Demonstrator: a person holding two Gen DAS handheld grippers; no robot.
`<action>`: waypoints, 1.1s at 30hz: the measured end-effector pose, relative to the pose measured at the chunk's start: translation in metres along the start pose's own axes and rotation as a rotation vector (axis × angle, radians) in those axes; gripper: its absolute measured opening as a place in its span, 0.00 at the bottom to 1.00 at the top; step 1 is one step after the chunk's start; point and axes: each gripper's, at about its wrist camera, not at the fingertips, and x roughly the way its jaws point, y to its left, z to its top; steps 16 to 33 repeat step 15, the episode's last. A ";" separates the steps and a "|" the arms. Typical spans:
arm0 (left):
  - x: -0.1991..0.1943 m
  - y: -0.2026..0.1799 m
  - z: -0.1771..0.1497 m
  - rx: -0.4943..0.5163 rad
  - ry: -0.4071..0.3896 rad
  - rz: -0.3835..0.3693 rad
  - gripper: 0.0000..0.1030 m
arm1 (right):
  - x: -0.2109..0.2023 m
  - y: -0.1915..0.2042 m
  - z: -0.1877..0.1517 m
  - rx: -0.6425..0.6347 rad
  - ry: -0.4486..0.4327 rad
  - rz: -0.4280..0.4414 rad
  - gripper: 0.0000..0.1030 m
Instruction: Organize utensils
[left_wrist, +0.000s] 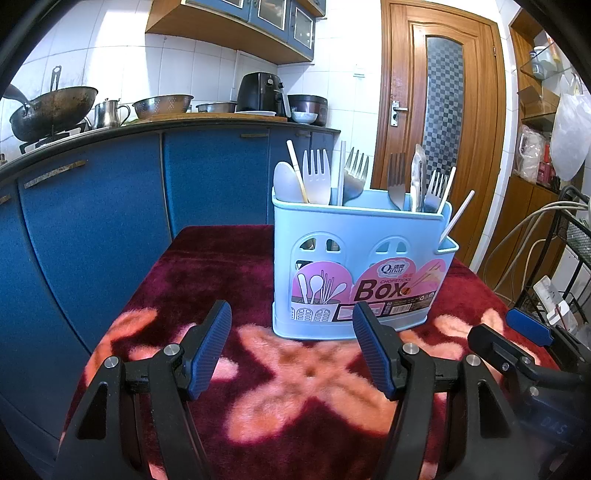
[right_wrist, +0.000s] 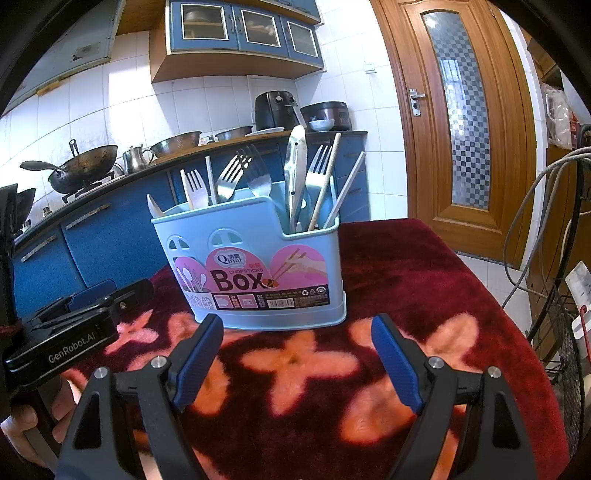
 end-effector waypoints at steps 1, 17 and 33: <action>0.000 0.000 0.000 0.000 0.001 0.000 0.67 | 0.000 0.000 -0.001 0.001 0.001 0.000 0.82; 0.004 -0.002 0.002 0.012 0.014 -0.005 0.67 | 0.005 -0.004 -0.003 0.016 0.017 0.000 0.82; 0.004 -0.002 0.002 0.012 0.014 -0.005 0.67 | 0.005 -0.004 -0.003 0.016 0.017 0.000 0.82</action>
